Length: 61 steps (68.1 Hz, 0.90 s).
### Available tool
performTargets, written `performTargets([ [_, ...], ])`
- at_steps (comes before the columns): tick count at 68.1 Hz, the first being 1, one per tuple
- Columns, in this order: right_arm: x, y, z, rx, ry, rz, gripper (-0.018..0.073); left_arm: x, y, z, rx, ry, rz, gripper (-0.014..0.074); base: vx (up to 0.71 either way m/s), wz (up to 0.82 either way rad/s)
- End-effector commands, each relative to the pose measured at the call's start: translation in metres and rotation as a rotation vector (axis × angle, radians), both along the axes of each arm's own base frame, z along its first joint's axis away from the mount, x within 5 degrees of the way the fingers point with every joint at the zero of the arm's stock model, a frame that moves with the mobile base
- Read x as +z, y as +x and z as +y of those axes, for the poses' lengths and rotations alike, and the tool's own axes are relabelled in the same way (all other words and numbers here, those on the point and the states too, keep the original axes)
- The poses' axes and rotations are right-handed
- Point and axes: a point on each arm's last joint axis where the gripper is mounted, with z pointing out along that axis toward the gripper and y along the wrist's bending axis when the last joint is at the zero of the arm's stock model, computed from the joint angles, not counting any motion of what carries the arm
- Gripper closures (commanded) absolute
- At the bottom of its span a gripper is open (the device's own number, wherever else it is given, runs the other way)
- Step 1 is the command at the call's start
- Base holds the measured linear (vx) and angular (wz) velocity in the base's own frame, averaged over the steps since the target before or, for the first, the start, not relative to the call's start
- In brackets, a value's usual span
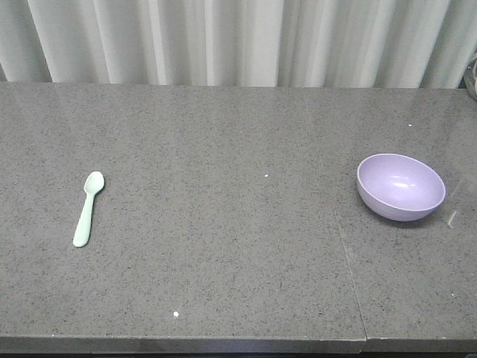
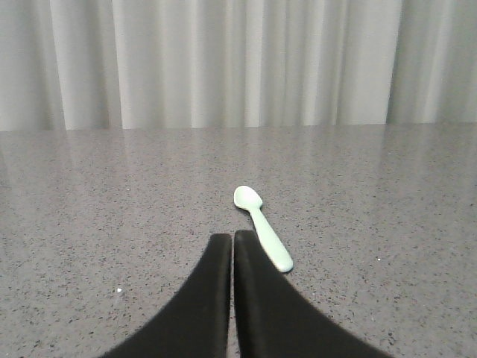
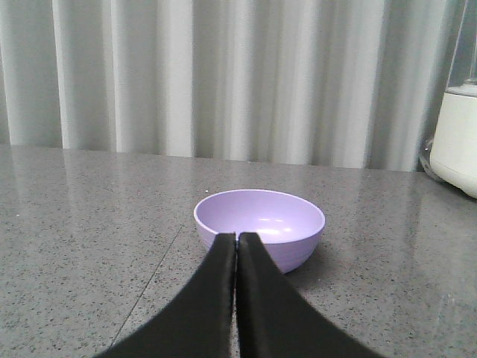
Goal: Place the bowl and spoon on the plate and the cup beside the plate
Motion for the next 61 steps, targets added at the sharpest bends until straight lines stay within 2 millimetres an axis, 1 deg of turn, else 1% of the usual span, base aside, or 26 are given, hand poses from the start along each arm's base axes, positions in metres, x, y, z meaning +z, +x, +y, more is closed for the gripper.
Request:
performTargets([
  [1, 0.0049, -0.001, -0.0003, -0.005, 0.005, -0.08, 0.0562, 0.0143, -0.0023, -0.0009, -0.014, -0.012, -0.114, 0.0603, 0.0, 0.0],
  [61, 0.0049, -0.001, -0.0003, -0.005, 0.005, -0.08, 0.0562, 0.0143, -0.0023, -0.0009, -0.014, -0.012, -0.114, 0.0603, 0.0, 0.0],
])
